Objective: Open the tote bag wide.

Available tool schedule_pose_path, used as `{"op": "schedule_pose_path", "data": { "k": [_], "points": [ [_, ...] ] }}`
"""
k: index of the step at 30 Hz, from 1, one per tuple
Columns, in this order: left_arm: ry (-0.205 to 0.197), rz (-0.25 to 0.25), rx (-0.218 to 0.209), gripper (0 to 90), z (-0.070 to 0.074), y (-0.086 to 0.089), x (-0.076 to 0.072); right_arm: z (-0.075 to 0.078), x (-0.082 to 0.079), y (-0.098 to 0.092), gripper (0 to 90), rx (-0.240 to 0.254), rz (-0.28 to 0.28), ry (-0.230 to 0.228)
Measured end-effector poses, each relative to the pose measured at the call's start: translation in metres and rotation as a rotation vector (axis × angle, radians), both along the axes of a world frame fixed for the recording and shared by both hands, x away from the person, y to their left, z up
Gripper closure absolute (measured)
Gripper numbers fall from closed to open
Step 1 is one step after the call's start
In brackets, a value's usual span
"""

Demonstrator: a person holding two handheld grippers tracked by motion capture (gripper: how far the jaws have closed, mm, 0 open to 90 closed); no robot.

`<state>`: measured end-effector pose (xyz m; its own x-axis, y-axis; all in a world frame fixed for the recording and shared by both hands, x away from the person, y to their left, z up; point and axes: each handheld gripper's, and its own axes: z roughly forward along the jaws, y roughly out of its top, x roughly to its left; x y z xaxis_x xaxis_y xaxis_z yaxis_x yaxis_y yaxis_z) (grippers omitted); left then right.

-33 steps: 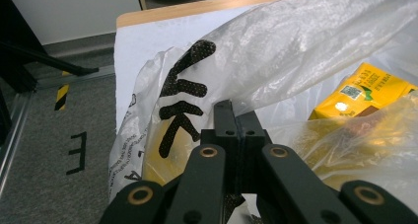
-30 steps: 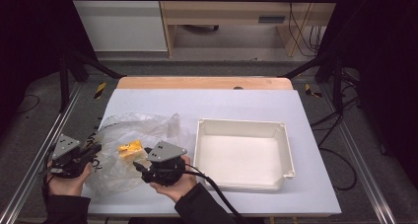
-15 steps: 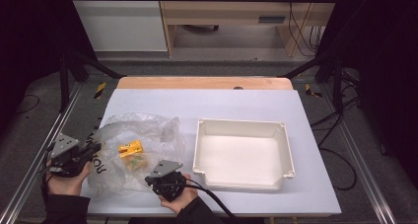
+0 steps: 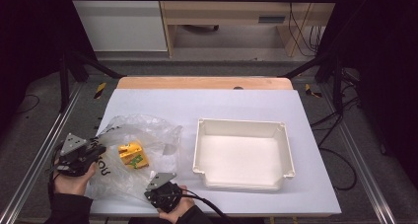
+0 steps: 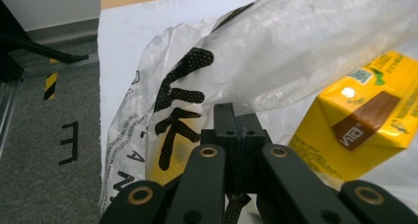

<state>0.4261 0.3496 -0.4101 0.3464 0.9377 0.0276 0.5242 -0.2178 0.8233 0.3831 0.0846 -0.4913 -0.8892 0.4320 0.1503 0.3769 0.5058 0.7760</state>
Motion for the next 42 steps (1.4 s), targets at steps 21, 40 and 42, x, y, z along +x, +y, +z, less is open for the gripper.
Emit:
{"op": "schedule_pose_path", "data": {
  "k": [21, 40, 42],
  "points": [
    [0.046, -0.003, 0.04, 89.8, -0.013, -0.001, 0.006, 0.088, 0.008, -0.034, 57.0, 0.247, -0.134, -0.274],
    [-0.002, 0.008, -0.026, 89.7, -0.001, 0.012, -0.004, 0.082, 0.037, -0.027, 85.6, 0.056, -0.207, -0.33],
    [-0.005, -0.007, -0.03, 89.7, -0.001, 0.012, -0.005, 0.087, 0.036, -0.029, 89.2, 0.085, -0.21, -0.337]
  ]
}}
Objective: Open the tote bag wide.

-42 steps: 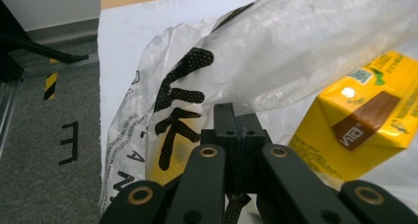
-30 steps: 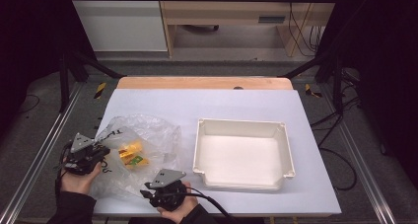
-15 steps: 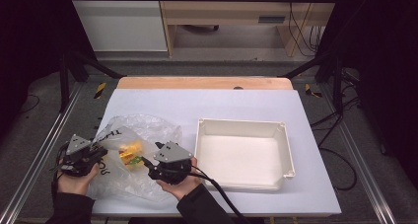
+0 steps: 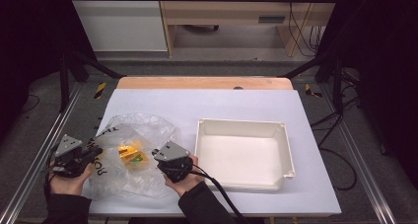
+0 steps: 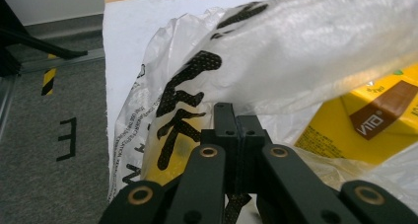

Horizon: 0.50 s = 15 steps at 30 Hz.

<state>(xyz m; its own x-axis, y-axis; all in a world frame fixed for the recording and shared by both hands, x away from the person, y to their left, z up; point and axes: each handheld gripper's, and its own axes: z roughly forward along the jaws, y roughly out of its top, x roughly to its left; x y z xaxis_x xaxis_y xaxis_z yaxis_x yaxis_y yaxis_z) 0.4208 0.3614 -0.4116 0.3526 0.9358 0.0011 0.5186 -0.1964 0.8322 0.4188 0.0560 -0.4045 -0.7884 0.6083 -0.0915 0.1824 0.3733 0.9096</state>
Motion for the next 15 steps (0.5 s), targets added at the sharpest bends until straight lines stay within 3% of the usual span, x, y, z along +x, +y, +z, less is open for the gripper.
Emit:
{"op": "schedule_pose_path", "data": {
  "k": [2, 5, 8, 11, 15],
  "points": [
    [-0.01, -0.008, 0.003, 89.3, 0.001, -0.001, -0.003, 0.007, -0.001, -0.001, 89.7, 0.025, -0.005, -0.019],
    [-0.03, -0.023, -0.014, 80.1, 0.006, -0.001, -0.009, 0.019, -0.001, 0.0, 89.7, 0.057, -0.009, -0.044],
    [-0.081, -0.028, -0.027, 64.6, 0.017, -0.004, -0.017, 0.03, 0.0, 0.003, 89.7, 0.071, -0.011, -0.061],
    [-0.16, -0.022, -0.016, 49.8, 0.034, -0.009, -0.027, 0.038, 0.002, 0.006, 89.7, 0.084, -0.012, -0.068],
    [-0.23, -0.029, -0.024, 37.3, 0.056, -0.014, -0.035, 0.042, 0.003, 0.008, 89.7, 0.085, -0.016, -0.077]
  ]
}}
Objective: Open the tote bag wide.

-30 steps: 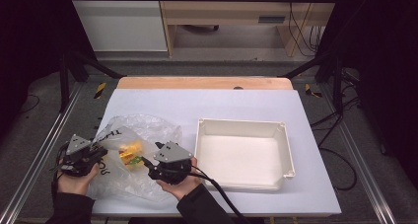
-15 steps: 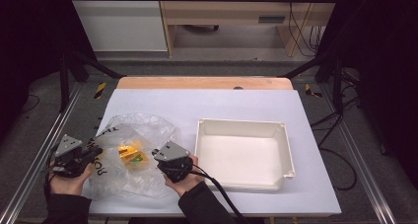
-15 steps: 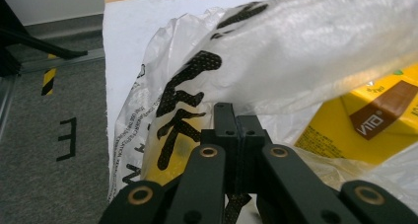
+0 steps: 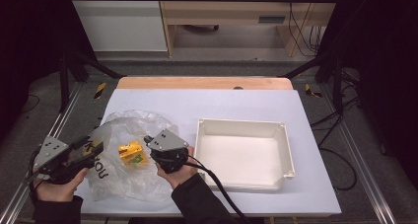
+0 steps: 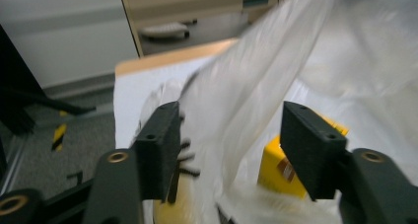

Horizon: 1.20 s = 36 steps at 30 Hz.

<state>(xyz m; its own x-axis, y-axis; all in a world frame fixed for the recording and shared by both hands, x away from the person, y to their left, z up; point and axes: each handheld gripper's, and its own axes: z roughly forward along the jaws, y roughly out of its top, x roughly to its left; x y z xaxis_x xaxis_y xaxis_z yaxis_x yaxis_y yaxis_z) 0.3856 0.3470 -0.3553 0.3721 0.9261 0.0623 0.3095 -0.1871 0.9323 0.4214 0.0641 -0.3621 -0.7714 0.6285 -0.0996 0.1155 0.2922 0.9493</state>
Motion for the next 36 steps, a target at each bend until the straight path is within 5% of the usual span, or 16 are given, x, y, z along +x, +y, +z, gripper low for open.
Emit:
{"op": "schedule_pose_path", "data": {
  "k": [7, 9, 13, 18, 28, 36],
  "points": [
    [0.005, -0.057, 0.068, 26.1, 0.016, -0.019, 0.016, 0.005, 0.001, 0.002, 89.7, 0.003, 0.012, 0.004],
    [0.022, -0.075, 0.114, 27.4, 0.015, -0.03, 0.033, 0.007, 0.002, 0.003, 89.6, -0.004, 0.017, 0.003],
    [0.05, -0.124, 0.12, 50.9, 0.015, -0.038, 0.05, 0.007, 0.005, 0.004, 89.5, -0.008, 0.015, 0.011],
    [0.047, -0.112, 0.092, 88.3, 0.015, -0.037, 0.055, 0.007, 0.008, 0.002, 81.6, -0.013, 0.003, 0.022],
    [0.127, -0.031, 0.027, 89.7, 0.009, -0.014, 0.071, 0.003, -0.017, -0.016, 53.9, 0.032, 0.041, 0.01],
    [0.186, 0.024, 0.027, 89.7, -0.004, -0.003, 0.083, -0.028, -0.025, -0.01, 51.1, 0.023, 0.049, 0.055]
  ]
}}
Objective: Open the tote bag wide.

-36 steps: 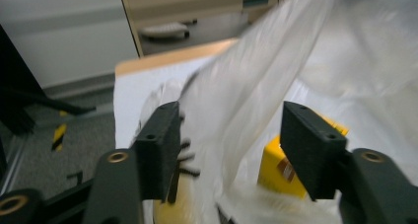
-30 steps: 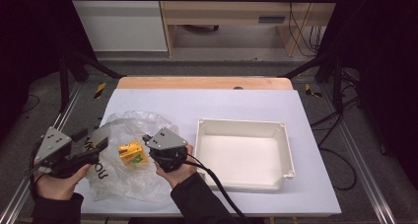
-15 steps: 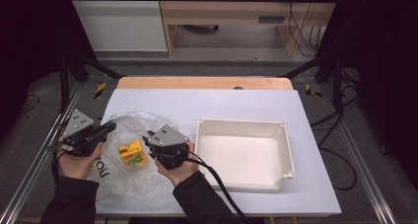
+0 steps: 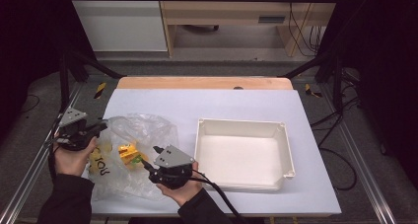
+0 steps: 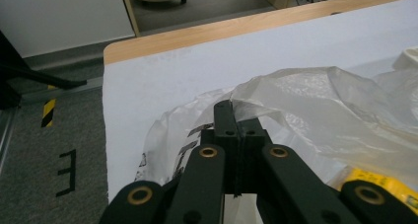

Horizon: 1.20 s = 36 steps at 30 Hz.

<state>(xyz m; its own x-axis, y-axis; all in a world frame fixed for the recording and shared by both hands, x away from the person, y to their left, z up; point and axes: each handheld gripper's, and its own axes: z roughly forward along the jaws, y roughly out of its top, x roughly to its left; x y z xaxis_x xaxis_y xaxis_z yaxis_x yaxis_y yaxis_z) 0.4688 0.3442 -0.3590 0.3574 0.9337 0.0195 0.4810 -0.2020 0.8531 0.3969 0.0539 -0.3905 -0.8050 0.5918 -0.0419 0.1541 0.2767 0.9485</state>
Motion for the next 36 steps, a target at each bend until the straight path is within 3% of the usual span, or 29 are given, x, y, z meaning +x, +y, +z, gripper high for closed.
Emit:
{"op": "schedule_pose_path", "data": {
  "k": [2, 4, 6, 9, 13, 15, 18, 21, 27, 31, 36],
  "points": [
    [0.012, 0.014, 0.006, 89.7, -0.002, 0.003, 0.002, -0.006, 0.0, 0.001, 51.3, 0.008, 0.01, 0.022],
    [0.019, 0.016, -0.006, 89.7, -0.005, 0.006, 0.003, -0.007, -0.002, 0.002, 52.5, 0.008, 0.015, 0.015],
    [0.02, 0.014, -0.03, 89.7, -0.007, 0.008, 0.004, -0.01, -0.002, 0.005, 52.6, 0.001, 0.028, 0.034],
    [0.02, 0.0, -0.051, 89.7, -0.01, 0.009, 0.004, -0.027, 0.002, 0.014, 51.8, -0.076, 0.037, 0.078],
    [0.019, -0.014, -0.054, 89.7, -0.01, 0.008, 0.005, -0.053, 0.012, 0.023, 51.7, -0.138, 0.038, 0.155],
    [0.017, -0.02, -0.055, 89.7, -0.009, 0.006, 0.007, -0.063, 0.015, 0.026, 58.9, -0.176, 0.035, 0.182],
    [0.02, -0.026, -0.048, 89.7, -0.011, 0.002, 0.012, -0.07, 0.013, 0.029, 78.3, -0.209, 0.04, 0.196],
    [0.042, -0.032, -0.02, 89.7, -0.015, -0.004, 0.021, -0.073, 0.009, 0.029, 89.8, -0.24, 0.061, 0.218],
    [0.098, -0.041, -0.001, 89.7, -0.032, -0.016, 0.048, -0.079, -0.001, 0.025, 90.0, -0.252, 0.11, 0.264],
    [0.163, -0.044, 0.043, 89.7, -0.05, -0.021, 0.065, -0.083, -0.007, 0.019, 90.0, -0.252, 0.142, 0.284],
    [0.237, -0.055, 0.016, 89.7, -0.073, -0.018, 0.079, -0.088, -0.011, 0.013, 90.0, -0.233, 0.165, 0.307]
  ]
}}
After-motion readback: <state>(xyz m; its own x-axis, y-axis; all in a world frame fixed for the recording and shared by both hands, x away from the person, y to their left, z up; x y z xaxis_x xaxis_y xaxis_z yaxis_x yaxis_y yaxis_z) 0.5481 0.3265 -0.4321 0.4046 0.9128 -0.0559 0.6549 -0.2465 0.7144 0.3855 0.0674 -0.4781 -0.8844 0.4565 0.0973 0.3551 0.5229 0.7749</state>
